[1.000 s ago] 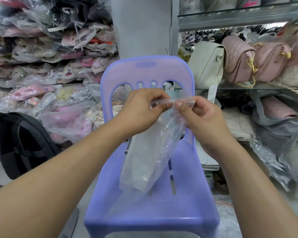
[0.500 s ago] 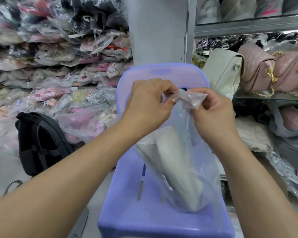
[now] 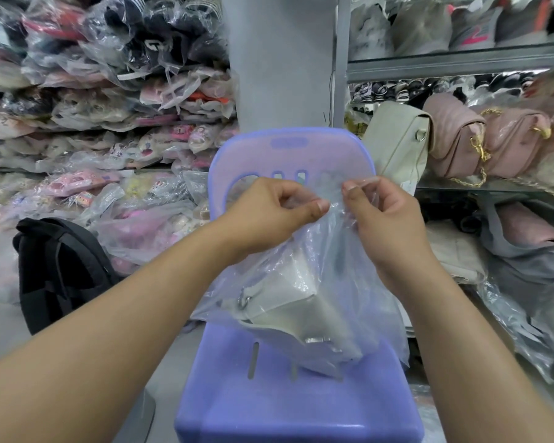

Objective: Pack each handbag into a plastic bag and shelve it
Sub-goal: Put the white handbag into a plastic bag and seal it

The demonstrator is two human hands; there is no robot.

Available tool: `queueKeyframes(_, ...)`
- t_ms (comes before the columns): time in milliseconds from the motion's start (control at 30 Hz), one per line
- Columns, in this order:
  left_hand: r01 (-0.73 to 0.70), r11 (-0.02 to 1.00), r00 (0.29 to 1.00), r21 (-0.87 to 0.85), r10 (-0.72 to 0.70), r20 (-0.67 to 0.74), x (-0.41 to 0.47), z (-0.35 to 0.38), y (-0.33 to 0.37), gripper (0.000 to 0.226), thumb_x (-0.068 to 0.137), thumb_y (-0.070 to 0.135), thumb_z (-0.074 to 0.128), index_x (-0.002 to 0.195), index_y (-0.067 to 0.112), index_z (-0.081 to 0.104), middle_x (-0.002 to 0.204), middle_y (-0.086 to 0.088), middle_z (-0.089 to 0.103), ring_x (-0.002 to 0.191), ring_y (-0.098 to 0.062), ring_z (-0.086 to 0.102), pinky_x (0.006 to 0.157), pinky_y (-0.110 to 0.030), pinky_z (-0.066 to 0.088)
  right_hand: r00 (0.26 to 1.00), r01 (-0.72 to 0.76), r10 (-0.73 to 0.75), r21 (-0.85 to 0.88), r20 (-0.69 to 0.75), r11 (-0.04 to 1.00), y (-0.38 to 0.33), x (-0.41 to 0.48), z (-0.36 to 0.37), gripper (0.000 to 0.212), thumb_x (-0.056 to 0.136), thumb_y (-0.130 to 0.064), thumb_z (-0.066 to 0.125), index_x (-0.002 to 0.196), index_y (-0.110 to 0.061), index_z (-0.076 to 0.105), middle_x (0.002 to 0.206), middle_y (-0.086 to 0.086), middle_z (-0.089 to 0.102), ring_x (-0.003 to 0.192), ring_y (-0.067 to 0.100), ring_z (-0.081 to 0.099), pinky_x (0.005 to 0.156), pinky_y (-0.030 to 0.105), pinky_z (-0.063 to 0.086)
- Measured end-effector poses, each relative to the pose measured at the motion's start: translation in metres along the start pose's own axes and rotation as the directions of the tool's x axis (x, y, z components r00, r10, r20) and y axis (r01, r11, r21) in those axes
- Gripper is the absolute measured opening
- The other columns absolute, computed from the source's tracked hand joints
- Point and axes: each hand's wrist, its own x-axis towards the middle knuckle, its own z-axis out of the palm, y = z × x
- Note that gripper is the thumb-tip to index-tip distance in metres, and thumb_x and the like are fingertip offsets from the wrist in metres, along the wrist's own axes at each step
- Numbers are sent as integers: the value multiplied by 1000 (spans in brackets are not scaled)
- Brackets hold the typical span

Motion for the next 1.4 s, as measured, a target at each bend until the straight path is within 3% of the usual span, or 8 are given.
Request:
queueKeyframes(200, 85, 994, 992, -63, -79, 97, -2, -7, 11, 20, 86, 31, 78, 94, 13, 75, 73, 8, 64, 66, -5, 57, 69, -20, 49, 999, -36, 40, 121, -30, 992, -6, -3, -3, 23, 98, -21, 69, 76, -14, 68, 67, -6, 67, 66, 13, 60, 78, 41, 58)
queueKeyframes(367, 149, 985, 986, -86, -141, 88, -4, -5, 20, 16, 86, 33, 79, 93, 19, 77, 74, 9, 65, 67, -7, 56, 71, -23, 50, 998, -55, 58, 200, -8, 978, -11, -5, -4, 23, 98, -18, 69, 76, -10, 67, 61, -7, 65, 58, 9, 57, 65, 23, 53)
queueKeyframes(567, 143, 987, 989, -74, -139, 54, -6, -2, 15, 7, 90, 28, 75, 84, 25, 77, 79, 7, 70, 72, -9, 59, 85, -25, 56, 994, -80, 62, 216, 91, 973, -10, -6, -9, 12, 88, -7, 78, 79, -14, 73, 73, 2, 71, 72, 20, 66, 77, 35, 58)
queueKeyframes(967, 133, 978, 991, -162, -126, 51, -4, 8, 11, 9, 81, 21, 83, 88, 18, 77, 72, 7, 70, 64, -3, 62, 64, -15, 53, 987, -129, 105, 210, 122, 969, -9, -5, -20, 10, 90, -3, 74, 84, -11, 73, 76, 6, 72, 69, 16, 68, 70, 27, 58)
queueKeyframes(1267, 52, 994, 998, -97, -48, 44, -4, 15, 15, 8, 92, 19, 72, 88, 14, 77, 75, 0, 73, 65, -10, 63, 76, -28, 58, 994, -102, 93, 168, 59, 981, -7, -5, -24, 16, 87, -8, 79, 74, -18, 76, 76, 5, 72, 70, 18, 66, 76, 35, 63)
queueKeyframes(1400, 32, 998, 997, -46, -29, 70, -5, 15, 17, 13, 95, 19, 68, 86, 13, 75, 67, 5, 72, 59, -6, 62, 64, -16, 52, 993, -107, 100, 158, 56, 982, -6, -5, -26, 13, 87, -10, 80, 76, -16, 76, 78, 7, 72, 71, 20, 65, 77, 37, 62)
